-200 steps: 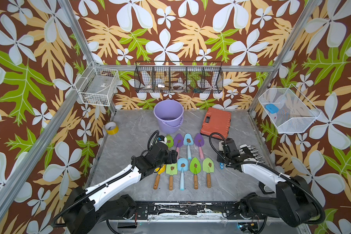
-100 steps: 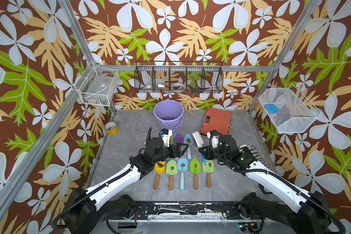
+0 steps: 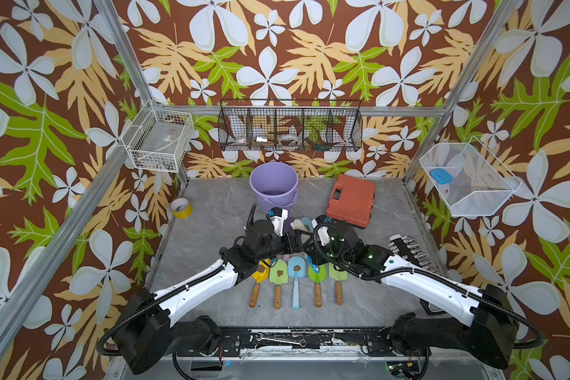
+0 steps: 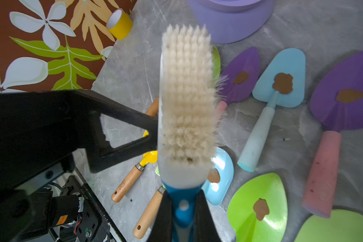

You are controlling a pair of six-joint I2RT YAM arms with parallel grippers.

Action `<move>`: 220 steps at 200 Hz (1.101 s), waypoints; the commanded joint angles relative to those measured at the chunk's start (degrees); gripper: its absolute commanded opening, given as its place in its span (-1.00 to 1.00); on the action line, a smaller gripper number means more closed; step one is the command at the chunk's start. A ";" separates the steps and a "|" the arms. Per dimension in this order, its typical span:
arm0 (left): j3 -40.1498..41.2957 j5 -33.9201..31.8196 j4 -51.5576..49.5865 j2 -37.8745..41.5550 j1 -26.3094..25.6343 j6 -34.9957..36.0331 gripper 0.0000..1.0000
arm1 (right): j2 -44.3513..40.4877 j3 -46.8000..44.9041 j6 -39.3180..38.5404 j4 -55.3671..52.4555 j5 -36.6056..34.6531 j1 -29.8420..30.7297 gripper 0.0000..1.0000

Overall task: Brush the soil off the hand trowel and place it into the bucket
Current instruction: Pick up the brush from the center of the board.

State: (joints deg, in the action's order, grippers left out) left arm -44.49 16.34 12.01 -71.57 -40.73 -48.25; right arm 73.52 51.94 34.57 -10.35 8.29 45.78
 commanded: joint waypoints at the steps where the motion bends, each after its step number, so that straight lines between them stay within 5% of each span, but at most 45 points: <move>1: 0.45 -1.40 0.16 0.49 -0.05 -0.99 0.81 | -0.38 0.52 0.28 0.94 -2.96 0.27 -1.00; 69: 0.67 -1.92 3.35 -1.92 -0.05 -4.23 0.67 | -2.95 0.13 -1.51 2.34 -3.10 3.57 -1.00; 115: -0.27 -0.96 4.49 -3.60 -0.05 -5.00 0.36 | -2.37 0.14 -1.46 1.33 -5.90 5.05 -1.00; 200: 3.28 1.36 10.27 -3.35 0.13 -8.20 -0.54 | -2.50 -1.48 -1.72 3.36 -7.17 5.20 -1.00; 220: 3.31 2.51 11.34 -4.06 0.23 -8.67 -0.61 | -2.98 -2.08 -2.05 4.52 -6.35 5.23 -0.90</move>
State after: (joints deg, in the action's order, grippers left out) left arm -41.39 16.67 20.82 -75.07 -40.66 -55.94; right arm 71.05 50.22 32.75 -9.32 3.03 51.09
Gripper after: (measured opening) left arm 0.229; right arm 0.111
